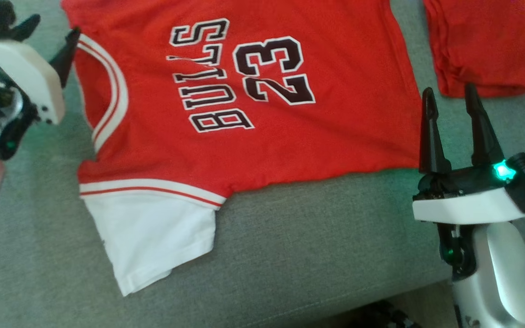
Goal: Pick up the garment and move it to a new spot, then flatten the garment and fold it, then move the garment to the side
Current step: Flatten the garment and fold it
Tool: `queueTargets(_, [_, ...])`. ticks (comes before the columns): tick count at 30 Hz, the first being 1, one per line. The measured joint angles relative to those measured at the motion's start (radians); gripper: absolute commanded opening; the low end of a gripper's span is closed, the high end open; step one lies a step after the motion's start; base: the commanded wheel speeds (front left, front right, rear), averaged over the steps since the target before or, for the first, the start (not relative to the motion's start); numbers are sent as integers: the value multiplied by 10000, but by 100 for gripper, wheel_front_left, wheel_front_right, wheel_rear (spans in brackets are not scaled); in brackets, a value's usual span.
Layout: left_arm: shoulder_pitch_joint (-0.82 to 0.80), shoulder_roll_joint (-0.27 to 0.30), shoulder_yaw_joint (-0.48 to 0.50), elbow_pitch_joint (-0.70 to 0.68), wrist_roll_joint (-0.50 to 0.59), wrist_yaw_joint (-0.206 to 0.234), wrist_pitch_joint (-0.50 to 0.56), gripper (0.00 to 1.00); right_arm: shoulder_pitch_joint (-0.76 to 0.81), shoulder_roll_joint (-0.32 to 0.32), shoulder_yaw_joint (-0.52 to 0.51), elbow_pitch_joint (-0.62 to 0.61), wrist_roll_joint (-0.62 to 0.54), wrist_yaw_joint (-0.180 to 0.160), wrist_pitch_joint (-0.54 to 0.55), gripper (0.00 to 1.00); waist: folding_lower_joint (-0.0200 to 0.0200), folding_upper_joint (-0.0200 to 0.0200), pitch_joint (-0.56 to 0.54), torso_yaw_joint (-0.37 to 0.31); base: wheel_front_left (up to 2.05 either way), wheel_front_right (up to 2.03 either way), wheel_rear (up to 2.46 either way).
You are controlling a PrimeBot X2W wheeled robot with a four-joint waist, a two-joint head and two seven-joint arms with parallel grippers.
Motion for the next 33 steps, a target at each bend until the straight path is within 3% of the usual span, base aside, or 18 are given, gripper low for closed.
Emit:
queueTargets(7, [-595, -21, -508, 376, -848, 0, 65, 100, -156, 0, 104, -2, -23, 0, -29, 100, -1, 0, 488, -285, 0, 0, 0])
queueTargets(12, [-1037, 15, -976, 598, -1442, 0, 792, 100, -244, 0, 221, -19, -4, 0, -31, 100, -4, 0, 759, -432, 0, 0, 0])
queueTargets(13, [-1218, 38, -1041, 635, -1544, 0, 1078, 90, -319, 0, 217, -65, 15, 0, -31, 100, -4, 1, 807, -457, 0, 0, 0])
queueTargets(14, [-1391, 61, -1124, 665, -1615, 0, 1315, 33, -395, 0, 215, -113, 21, 0, -31, 100, -3, 0, 848, -476, 0, 0, 0])
queueTargets(15, [-1554, 102, -1266, 669, -1645, 0, 1446, 0, -463, 0, 215, -138, 21, 0, -31, 100, -2, 0, 883, -493, 0, 0, 0])
queueTargets(18, [-1760, 190, -1350, 794, -1584, -8, 1252, 0, -543, 0, 211, -222, 21, 0, -33, 100, -3, 0, 969, -527, 0, 0, 0])
queueTargets(21, [-1808, 192, -1363, 1083, -1045, 71, 29, 0, -535, 0, 211, -232, 21, 0, -33, 100, -2, 0, 1026, -551, 0, 0, 0])
queueTargets(28, [-2985, 113, -1179, 2013, 44, 951, -3290, 0, -538, 0, 255, -238, 21, 0, -44, 100, -2, 0, 1049, -589, 0, 0, 0])
queueTargets(32, [-3515, -161, -986, 2654, 238, 1233, -4126, 0, -538, 0, 295, -236, 21, 0, -46, 100, -2, 0, 1033, -595, 0, 0, 0])
queueTargets(33, [-3552, -265, -1003, 2826, 311, 1237, -4230, 71, -538, 0, 290, -232, 21, 0, -46, 100, -2, 0, 1024, -582, 0, 0, 0])
